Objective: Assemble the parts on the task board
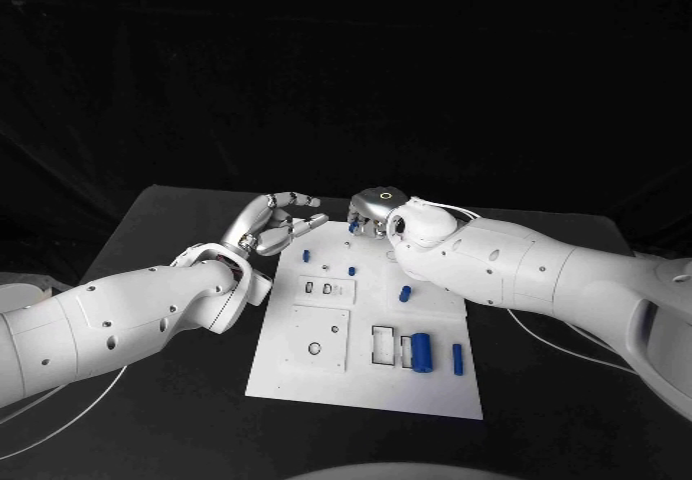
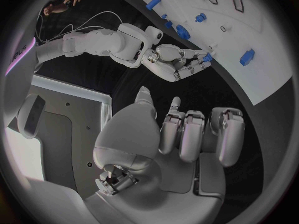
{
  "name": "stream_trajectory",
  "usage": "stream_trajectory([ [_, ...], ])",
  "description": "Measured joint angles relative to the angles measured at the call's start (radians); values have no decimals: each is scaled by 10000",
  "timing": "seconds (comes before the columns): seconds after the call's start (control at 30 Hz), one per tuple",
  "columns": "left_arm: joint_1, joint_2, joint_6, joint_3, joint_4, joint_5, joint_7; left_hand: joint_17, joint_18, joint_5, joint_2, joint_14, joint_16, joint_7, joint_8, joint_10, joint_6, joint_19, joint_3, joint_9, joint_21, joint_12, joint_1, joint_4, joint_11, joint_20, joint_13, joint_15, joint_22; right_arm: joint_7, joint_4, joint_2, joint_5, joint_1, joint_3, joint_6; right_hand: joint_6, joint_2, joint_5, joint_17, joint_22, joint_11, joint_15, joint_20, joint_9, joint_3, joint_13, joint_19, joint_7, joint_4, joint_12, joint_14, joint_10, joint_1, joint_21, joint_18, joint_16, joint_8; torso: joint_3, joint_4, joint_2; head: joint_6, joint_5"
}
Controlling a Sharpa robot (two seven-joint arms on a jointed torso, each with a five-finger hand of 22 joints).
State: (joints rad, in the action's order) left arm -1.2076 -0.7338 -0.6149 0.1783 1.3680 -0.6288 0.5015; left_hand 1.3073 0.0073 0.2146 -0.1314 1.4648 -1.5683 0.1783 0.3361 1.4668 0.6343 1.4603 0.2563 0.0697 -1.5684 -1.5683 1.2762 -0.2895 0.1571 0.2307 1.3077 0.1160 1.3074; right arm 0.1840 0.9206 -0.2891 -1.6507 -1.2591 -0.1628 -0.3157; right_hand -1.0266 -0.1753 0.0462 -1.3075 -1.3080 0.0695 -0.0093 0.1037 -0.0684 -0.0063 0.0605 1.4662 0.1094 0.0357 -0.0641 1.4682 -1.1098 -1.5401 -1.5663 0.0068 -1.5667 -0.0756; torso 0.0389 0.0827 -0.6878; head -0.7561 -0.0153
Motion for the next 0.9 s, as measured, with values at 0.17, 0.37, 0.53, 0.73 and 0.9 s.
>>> stream_trajectory([
  [0.17,-6,-5,-5,-3,15,0,0,0,0,0,0,0,0,0,0,0,0,0,0,0,0,0,0,0,0,0,0,0,0,-4,-62,43,3,28,-8,8,6,0,-1,1,1,-7,0,0,3,28,0,0,5,29,0,0,68,0,0,0,0,26,0,-1,12,-23,13],
  [0.37,-20,-8,-14,-7,8,-1,-3,8,0,0,0,0,0,0,0,0,0,0,0,0,0,0,0,0,0,0,0,0,0,-14,-76,49,13,30,-7,10,41,40,-1,1,1,-7,0,0,4,29,-1,0,-29,30,0,0,68,40,0,0,0,28,6,-10,21,-43,20],
  [0.53,-24,-6,-22,-8,-7,-2,-5,8,1,0,-52,0,0,37,0,0,37,0,0,0,0,0,52,0,0,0,-1,0,0,-15,-73,51,28,34,-5,48,42,40,-2,1,2,-7,0,0,16,28,-1,0,-28,30,0,0,67,40,0,0,0,29,6,-11,26,-57,15],
  [0.73,-26,-6,-30,-8,-25,-3,-5,7,0,0,-52,0,0,38,0,0,38,0,0,0,0,0,52,0,0,0,-1,0,0,10,-68,79,60,39,-5,151,177,118,-1,1,3,13,0,0,8,72,0,0,-74,74,0,0,192,42,0,0,0,106,0,-11,28,-67,8],
  [0.9,-27,-5,-37,-9,-40,-3,-5,6,0,0,-52,0,0,38,0,0,38,0,0,0,0,0,52,0,0,0,-1,0,0,16,-63,85,95,42,-5,186,581,198,2,-7,4,119,46,0,42,124,-1,0,-285,126,0,-29,403,74,0,0,0,109,1,-10,30,-55,0],
])
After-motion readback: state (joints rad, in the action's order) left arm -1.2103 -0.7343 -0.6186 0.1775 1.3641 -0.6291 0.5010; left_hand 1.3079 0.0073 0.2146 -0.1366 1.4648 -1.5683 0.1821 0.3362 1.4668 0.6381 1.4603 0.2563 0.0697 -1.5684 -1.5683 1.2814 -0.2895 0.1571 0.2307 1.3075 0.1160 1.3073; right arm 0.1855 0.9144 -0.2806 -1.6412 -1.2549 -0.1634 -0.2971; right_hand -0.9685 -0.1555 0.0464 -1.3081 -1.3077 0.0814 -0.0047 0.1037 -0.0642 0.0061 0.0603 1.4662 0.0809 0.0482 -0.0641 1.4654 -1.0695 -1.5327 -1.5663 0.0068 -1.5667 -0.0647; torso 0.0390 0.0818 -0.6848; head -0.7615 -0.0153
